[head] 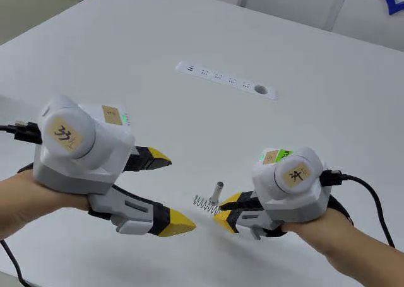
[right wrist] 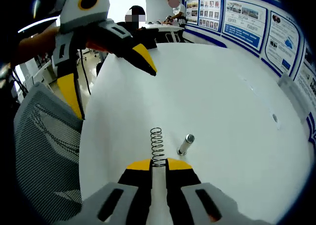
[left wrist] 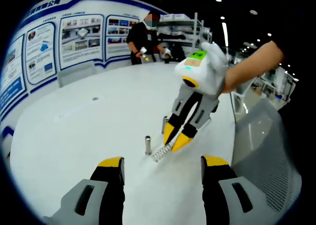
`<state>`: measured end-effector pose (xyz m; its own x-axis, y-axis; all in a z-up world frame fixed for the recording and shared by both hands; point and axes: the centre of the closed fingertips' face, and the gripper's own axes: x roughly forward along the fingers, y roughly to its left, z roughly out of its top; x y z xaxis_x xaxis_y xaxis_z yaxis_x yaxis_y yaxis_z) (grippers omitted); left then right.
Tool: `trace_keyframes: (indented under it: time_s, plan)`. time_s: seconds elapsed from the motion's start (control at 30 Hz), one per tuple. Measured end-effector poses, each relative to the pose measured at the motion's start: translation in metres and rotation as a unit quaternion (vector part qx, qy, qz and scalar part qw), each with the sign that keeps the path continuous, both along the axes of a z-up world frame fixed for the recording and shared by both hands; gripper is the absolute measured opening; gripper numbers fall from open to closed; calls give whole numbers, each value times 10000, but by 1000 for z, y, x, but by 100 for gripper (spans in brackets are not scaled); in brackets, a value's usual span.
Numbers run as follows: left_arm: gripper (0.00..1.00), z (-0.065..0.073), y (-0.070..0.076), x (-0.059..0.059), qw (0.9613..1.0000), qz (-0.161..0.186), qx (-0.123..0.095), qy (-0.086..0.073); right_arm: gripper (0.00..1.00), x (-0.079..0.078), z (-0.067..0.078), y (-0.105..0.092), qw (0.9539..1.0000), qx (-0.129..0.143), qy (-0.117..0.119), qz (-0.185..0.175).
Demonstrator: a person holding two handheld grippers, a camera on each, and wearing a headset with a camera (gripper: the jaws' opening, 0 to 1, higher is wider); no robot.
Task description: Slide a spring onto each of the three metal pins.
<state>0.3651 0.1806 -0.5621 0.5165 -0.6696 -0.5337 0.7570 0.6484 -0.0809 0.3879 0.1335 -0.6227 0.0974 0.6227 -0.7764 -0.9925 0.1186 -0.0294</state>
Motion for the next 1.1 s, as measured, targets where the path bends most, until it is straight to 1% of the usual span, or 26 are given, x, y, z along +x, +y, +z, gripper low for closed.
trace_keyframes:
  time_s: [0.07, 0.17, 0.23, 0.33, 0.43, 0.53, 0.7, 0.83, 0.93, 1.1]
  plan:
    - [61, 0, -2, 0, 10000, -64, 26, -15, 10, -5, 5, -4, 10000, 19, 0, 50]
    - [59, 3, -6, 1, 9999, -133, -23, -36, 10, -10, 17, -8, 9999, 122, 13, 97]
    - [58, 3, -10, 1, 9998, -189, -14, -41, 10, -13, 25, -11, 9996, 144, -77, 212]
    - [56, 3, -18, -2, 9994, -337, 22, -26, 10, -17, 34, -16, 9993, 145, -145, 310]
    - [53, 2, -28, -7, 9985, -539, 34, -32, 10, -21, 48, -21, 9989, 215, -209, 367]
    - [50, 2, -37, -11, 9976, -682, 71, -56, 10, -25, 58, -24, 9983, 230, -301, 437]
    - [47, 2, -51, -17, 9955, -941, 120, -87, 10, -39, 66, -24, 9975, 263, -321, 576]
    - [44, 4, -58, -19, 9942, -1061, 141, -118, 10, -46, 69, -23, 9963, 262, -396, 713]
    - [40, 7, -63, -21, 9929, -1168, 138, -157, 10, -50, 72, -23, 9953, 259, -445, 821]
    - [28, 9, -70, -25, 9909, -1323, 154, -205, 10, -53, 78, -22, 9945, 314, -482, 874]
